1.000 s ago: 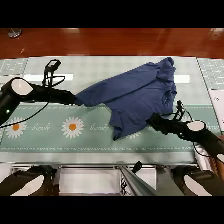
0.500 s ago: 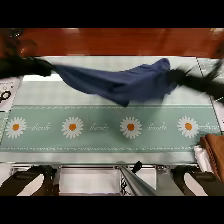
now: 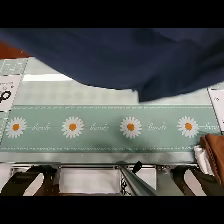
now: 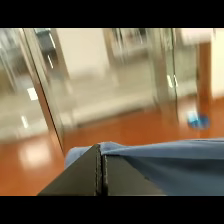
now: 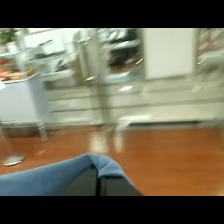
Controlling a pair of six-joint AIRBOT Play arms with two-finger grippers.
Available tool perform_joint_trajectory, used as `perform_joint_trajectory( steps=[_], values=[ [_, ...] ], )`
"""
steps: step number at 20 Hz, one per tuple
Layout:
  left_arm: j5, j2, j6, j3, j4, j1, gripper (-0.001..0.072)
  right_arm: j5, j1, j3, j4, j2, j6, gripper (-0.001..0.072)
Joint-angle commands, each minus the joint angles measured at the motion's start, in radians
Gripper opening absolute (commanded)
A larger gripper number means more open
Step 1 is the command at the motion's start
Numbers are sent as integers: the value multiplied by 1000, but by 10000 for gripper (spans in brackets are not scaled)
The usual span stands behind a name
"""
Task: Fold the shirts.
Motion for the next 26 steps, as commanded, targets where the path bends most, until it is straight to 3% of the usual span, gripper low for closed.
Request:
perform_joint_trajectory(
  steps=[1, 3, 7, 10, 12, 14, 17, 21, 23, 26],
  values=[
    [-95, 90, -4, 73, 8, 3, 15, 160, -21, 163, -120, 12, 79, 19],
    [-244, 127, -6, 73, 8, 4, 15, 236, -21, 163, -122, 34, 85, 20],
    [-500, 147, -122, 72, 15, 4, 15, 407, -21, 163, -155, 55, 84, 19],
    [-674, 111, -127, 63, 15, 4, 15, 564, -21, 163, -245, 29, 81, 19],
    [-800, 72, -127, 0, 17, 4, 15, 764, -21, 141, -259, -27, 46, 19],
    [-852, 35, -127, -126, 19, 4, 14, 766, -16, 46, -299, -61, 20, 19],
    [-762, -42, -126, -366, 34, 3, 15, 722, -16, -99, -365, -166, 18, 19],
    [-533, -245, -116, -520, 32, 3, 15, 520, 60, -158, -359, -420, -4, 19],
    [-455, -375, -107, -509, 32, 3, 15, 389, 134, -158, -357, -545, -16, 19],
    [-303, -522, -103, -493, 33, 3, 15, 81, 192, -158, -357, -683, -24, 19]
  ],
)
